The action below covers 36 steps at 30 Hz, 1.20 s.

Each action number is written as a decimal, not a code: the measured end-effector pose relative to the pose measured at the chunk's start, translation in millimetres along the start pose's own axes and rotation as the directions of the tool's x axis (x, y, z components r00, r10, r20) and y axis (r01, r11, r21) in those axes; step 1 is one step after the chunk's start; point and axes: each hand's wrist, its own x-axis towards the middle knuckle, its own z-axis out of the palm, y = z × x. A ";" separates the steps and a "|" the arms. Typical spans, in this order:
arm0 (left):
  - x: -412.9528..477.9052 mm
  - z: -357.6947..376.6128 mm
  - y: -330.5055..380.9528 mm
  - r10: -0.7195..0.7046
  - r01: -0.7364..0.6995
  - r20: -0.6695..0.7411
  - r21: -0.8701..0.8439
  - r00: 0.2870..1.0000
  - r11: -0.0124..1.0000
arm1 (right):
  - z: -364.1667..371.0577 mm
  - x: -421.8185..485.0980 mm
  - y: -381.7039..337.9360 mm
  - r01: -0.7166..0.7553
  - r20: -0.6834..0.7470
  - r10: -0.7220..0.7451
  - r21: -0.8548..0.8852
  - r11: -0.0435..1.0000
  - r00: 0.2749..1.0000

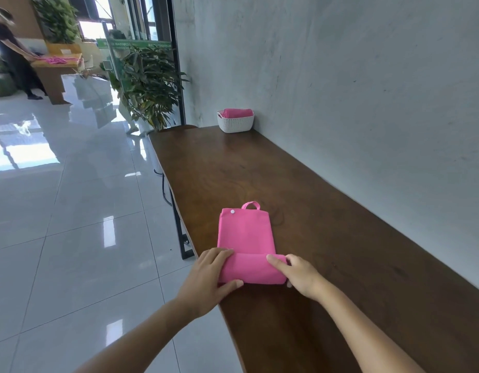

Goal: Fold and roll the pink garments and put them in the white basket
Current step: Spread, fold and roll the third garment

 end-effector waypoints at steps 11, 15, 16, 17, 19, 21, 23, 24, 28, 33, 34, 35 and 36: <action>24.6 -13.5 -4.8 -0.063 0.065 0.169 -0.006 0.984 0.998 | 18.8 0.4 6.9 0.234 -0.223 -0.292 -0.253 0.939 0.930; 28.0 -23.0 -11.4 -0.079 0.120 0.313 -0.115 0.947 0.986 | 27.1 -13.0 20.4 0.292 -0.189 -0.348 -0.272 0.917 0.918; 28.3 -23.7 -13.8 -0.083 0.136 0.340 -0.134 0.937 0.982 | 28.2 -17.3 23.0 0.305 -0.188 -0.359 -0.263 0.915 0.914; 28.4 -23.4 -16.6 -0.093 0.162 0.370 -0.159 0.924 0.974 | 29.2 -21.5 25.6 0.317 -0.189 -0.368 -0.253 0.914 0.910; 28.2 -23.2 -19.5 -0.119 0.231 0.429 -0.220 0.895 0.948 | 31.3 -28.3 30.0 0.331 -0.194 -0.377 -0.232 0.914 0.905; 28.1 -22.9 -21.4 -0.135 0.297 0.478 -0.282 0.868 0.912 | 34.0 -32.2 33.2 0.333 -0.197 -0.376 -0.219 0.917 0.906; 28.2 -23.1 -21.4 -0.138 0.347 0.508 -0.343 0.850 0.873 | 35.4 -33.2 33.2 0.321 -0.202 -0.356 -0.185 0.929 0.912; 28.3 -22.8 -20.4 -0.148 0.368 0.511 -0.362 0.847 0.856 | 34.9 -32.6 32.3 0.315 -0.197 -0.343 -0.157 0.936 0.918; 23.1 -15.1 -9.2 -0.215 0.316 0.322 -0.306 0.922 0.898 | 27.9 -25.0 26.1 0.272 -0.157 -0.279 -0.062 0.960 0.948; 4.2 -3.9 -0.7 -0.071 0.062 -0.070 -0.133 0.995 0.989 | 19.4 -6.7 15.5 0.172 -0.083 -0.170 0.023 0.985 0.982; 1.1 -2.2 -2.0 -0.025 0.017 -0.096 -0.083 0.995 0.996 | 17.3 -4.0 11.3 0.142 -0.069 -0.138 0.051 0.989 0.988; -0.9 -0.6 -4.1 0.017 -0.020 -0.098 -0.033 0.995 0.999 | 14.9 -2.3 6.9 0.107 -0.055 -0.103 0.074 0.991 0.993; -2.2 0.9 -6.3 0.049 -0.047 -0.079 0.015 0.996 0.999 | 12.5 0.4 4.4 0.070 -0.040 -0.067 0.076 0.995 0.997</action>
